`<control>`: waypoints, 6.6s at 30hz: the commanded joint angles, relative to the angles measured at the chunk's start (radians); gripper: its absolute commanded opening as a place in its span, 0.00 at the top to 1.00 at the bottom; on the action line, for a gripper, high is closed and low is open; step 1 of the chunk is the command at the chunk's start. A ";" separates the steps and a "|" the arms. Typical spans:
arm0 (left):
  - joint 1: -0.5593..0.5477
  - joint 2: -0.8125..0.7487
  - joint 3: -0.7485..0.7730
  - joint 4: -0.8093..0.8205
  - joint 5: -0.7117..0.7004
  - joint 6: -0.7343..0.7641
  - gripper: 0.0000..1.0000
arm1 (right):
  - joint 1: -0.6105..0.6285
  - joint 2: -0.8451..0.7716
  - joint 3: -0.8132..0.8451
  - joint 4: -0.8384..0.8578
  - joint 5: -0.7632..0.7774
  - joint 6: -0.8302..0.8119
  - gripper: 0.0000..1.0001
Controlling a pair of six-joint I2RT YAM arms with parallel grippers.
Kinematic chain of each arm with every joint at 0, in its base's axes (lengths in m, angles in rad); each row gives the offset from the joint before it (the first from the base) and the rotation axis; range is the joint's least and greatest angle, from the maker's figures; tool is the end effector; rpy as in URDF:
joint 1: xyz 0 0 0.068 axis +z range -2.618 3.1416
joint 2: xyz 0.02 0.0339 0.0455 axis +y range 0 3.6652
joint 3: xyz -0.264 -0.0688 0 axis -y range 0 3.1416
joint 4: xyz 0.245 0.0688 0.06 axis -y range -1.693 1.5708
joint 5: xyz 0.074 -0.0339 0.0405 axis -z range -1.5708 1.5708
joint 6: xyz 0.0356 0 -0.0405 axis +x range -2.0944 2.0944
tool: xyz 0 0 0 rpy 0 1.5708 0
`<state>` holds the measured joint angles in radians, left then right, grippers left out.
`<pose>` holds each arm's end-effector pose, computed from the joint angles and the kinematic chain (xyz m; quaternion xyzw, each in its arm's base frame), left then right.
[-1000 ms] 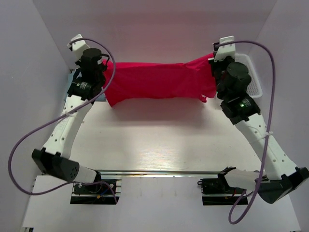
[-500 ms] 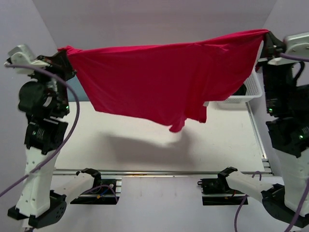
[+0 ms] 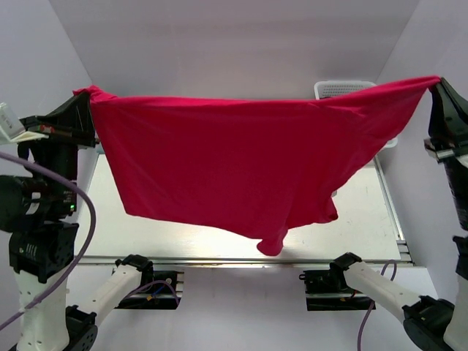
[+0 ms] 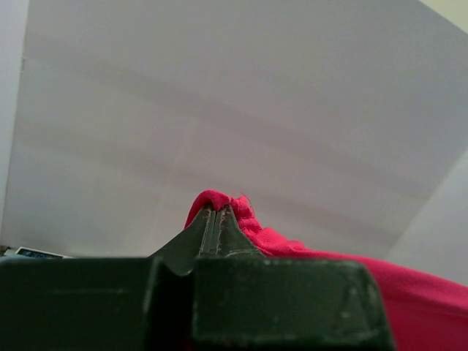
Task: Fold and stack the t-shirts
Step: Flatten out the tshirt, then grap the side of the flattened tshirt closest away from the robot with both arms
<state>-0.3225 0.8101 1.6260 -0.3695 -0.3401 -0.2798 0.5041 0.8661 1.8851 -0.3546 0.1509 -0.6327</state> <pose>0.0599 -0.0075 0.5707 -0.1319 0.5283 -0.1612 0.8231 0.0133 0.0012 0.6220 -0.1779 0.4044 -0.0905 0.8925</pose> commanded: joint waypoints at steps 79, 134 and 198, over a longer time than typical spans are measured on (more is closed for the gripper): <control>0.178 1.210 0.104 0.188 -0.037 -0.164 1.00 | -0.144 1.028 -0.247 0.552 0.260 0.103 1.00; 0.117 0.598 -0.698 0.020 0.358 -0.128 0.00 | -0.269 0.748 -1.006 0.128 -0.155 0.978 0.10; 0.240 0.532 -0.965 -0.186 0.326 -0.400 1.00 | -0.059 0.241 -1.391 -0.158 -0.154 1.317 0.41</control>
<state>-0.0845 1.3743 0.6682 -0.5564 -0.0303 -0.6914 0.4358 1.1191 0.5213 -0.6147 -0.0593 0.6380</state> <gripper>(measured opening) 0.013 0.618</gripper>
